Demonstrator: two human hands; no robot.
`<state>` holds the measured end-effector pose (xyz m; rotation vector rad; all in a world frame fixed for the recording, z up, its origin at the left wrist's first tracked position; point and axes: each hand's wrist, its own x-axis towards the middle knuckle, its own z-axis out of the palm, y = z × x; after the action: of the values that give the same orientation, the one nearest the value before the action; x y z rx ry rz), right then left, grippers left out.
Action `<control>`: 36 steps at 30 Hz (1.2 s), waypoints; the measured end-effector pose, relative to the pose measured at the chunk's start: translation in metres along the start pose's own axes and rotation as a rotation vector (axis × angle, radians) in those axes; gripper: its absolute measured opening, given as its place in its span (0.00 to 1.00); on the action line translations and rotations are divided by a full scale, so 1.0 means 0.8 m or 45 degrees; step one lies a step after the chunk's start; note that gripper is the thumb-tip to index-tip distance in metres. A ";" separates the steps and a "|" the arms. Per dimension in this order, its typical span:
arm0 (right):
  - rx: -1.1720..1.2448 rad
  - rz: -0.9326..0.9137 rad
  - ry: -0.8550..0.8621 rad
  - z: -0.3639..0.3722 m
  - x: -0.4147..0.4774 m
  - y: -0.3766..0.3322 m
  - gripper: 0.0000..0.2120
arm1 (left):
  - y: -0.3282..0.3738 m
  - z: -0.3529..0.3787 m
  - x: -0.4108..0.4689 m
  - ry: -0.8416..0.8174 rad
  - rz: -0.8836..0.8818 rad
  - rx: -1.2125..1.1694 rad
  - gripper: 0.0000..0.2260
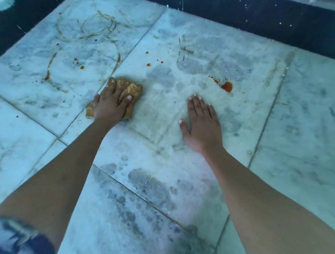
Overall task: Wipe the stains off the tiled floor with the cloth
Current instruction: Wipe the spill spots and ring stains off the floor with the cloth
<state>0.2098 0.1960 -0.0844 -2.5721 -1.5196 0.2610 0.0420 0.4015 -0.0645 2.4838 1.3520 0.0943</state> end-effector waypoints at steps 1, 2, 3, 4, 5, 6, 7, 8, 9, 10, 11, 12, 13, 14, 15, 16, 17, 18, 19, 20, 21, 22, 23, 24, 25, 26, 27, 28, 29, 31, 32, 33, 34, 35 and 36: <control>0.003 -0.002 0.013 0.001 0.001 -0.001 0.32 | 0.005 -0.001 0.027 0.031 -0.065 -0.035 0.22; 0.006 0.000 0.052 0.003 0.002 -0.002 0.33 | 0.014 -0.002 0.055 0.063 -0.121 -0.094 0.23; 0.015 0.001 0.101 0.003 0.000 -0.002 0.34 | 0.027 -0.002 0.080 0.085 -0.175 -0.161 0.24; 0.034 0.000 0.129 0.004 0.002 -0.001 0.35 | 0.041 -0.004 0.105 0.094 -0.224 -0.223 0.24; 0.052 -0.002 0.142 0.005 0.002 -0.001 0.34 | 0.054 -0.004 0.126 0.099 -0.251 -0.270 0.24; 0.066 0.007 0.141 0.004 0.004 0.000 0.34 | 0.071 -0.005 0.147 0.094 -0.252 -0.306 0.24; 0.071 0.016 0.134 0.003 0.004 0.000 0.33 | 0.089 -0.004 0.163 0.074 -0.232 -0.326 0.24; 0.072 0.012 0.133 0.003 0.001 -0.001 0.33 | 0.105 0.000 0.172 0.048 -0.200 -0.320 0.25; 0.063 0.006 0.124 0.003 0.000 -0.002 0.33 | 0.118 0.004 0.176 0.005 -0.153 -0.279 0.25; 0.054 0.003 0.114 0.003 -0.001 -0.002 0.33 | 0.131 0.009 0.173 -0.045 -0.084 -0.194 0.25; 0.047 0.007 0.107 0.001 0.000 -0.001 0.33 | 0.141 0.016 0.164 -0.093 0.016 -0.078 0.24; 0.044 0.004 0.103 0.001 -0.001 -0.001 0.33 | 0.143 0.023 0.147 -0.111 0.143 0.033 0.24; 0.046 0.002 0.100 0.000 -0.001 -0.002 0.34 | 0.138 0.029 0.128 -0.106 0.279 0.103 0.23; 0.053 0.006 0.099 0.000 -0.001 -0.001 0.34 | 0.128 0.032 0.112 -0.097 0.397 0.141 0.23; 0.057 0.007 0.098 0.000 0.000 -0.001 0.35 | 0.113 0.031 0.101 -0.084 0.465 0.161 0.23; 0.060 0.010 0.101 0.000 0.000 -0.001 0.35 | 0.099 0.028 0.098 -0.072 0.467 0.170 0.23; 0.062 0.009 0.103 0.001 0.000 -0.001 0.35 | 0.087 0.022 0.104 -0.061 0.404 0.171 0.23; 0.065 0.006 0.101 0.001 0.000 -0.001 0.35 | 0.079 0.016 0.116 -0.054 0.300 0.172 0.22; 0.067 0.009 0.101 0.001 0.000 -0.001 0.35 | 0.078 0.012 0.132 -0.058 0.188 0.164 0.22; 0.065 0.013 0.108 0.001 0.000 -0.001 0.35 | 0.083 0.009 0.150 -0.069 0.091 0.151 0.23; 0.063 0.019 0.111 0.002 0.000 0.000 0.35 | 0.094 0.009 0.165 -0.085 0.026 0.140 0.23; 0.066 0.022 0.113 0.001 0.000 0.000 0.35 | 0.107 0.011 0.177 -0.099 -0.009 0.137 0.23; 0.071 0.023 0.110 0.000 0.000 -0.001 0.35 | 0.121 0.013 0.184 -0.114 -0.016 0.129 0.24; 0.068 0.019 0.106 0.001 -0.001 0.000 0.35 | 0.134 0.016 0.185 -0.133 0.005 0.112 0.24; 0.069 0.013 0.103 0.000 0.000 -0.001 0.35 | 0.142 0.018 0.180 -0.150 0.064 0.109 0.24; 0.067 0.010 0.103 0.000 0.001 -0.002 0.35 | 0.146 0.022 0.167 -0.162 0.160 0.126 0.24; 0.068 0.012 0.106 0.000 0.001 -0.002 0.35 | 0.146 0.027 0.148 -0.165 0.289 0.145 0.24; 0.071 0.019 0.112 0.000 0.001 -0.002 0.35 | 0.141 0.030 0.124 -0.164 0.441 0.145 0.25; 0.077 0.023 0.114 0.000 0.001 -0.002 0.35 | 0.130 0.031 0.099 -0.167 0.570 0.140 0.26; 0.073 0.018 0.110 0.000 0.000 -0.002 0.35 | 0.093 0.026 0.067 -0.153 0.640 0.138 0.28; 0.066 0.017 0.110 0.000 0.000 -0.002 0.35 | 0.074 0.019 0.068 -0.132 0.574 0.152 0.29; 0.055 0.017 0.109 0.001 0.001 -0.002 0.35 | 0.059 0.012 0.079 -0.108 0.467 0.174 0.29; 0.044 0.017 0.104 0.001 0.000 -0.002 0.35 | 0.049 0.007 0.095 -0.094 0.341 0.189 0.29; 0.035 0.015 0.099 0.001 0.000 -0.001 0.35 | 0.046 0.003 0.115 -0.081 0.232 0.192 0.28; 0.029 0.010 0.093 0.001 0.000 -0.001 0.35 | 0.051 0.001 0.136 -0.072 0.152 0.185 0.26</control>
<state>0.2089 0.1967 -0.0850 -2.5414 -1.4729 0.1821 0.1352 0.4712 -0.0628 2.6652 1.2277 -0.0493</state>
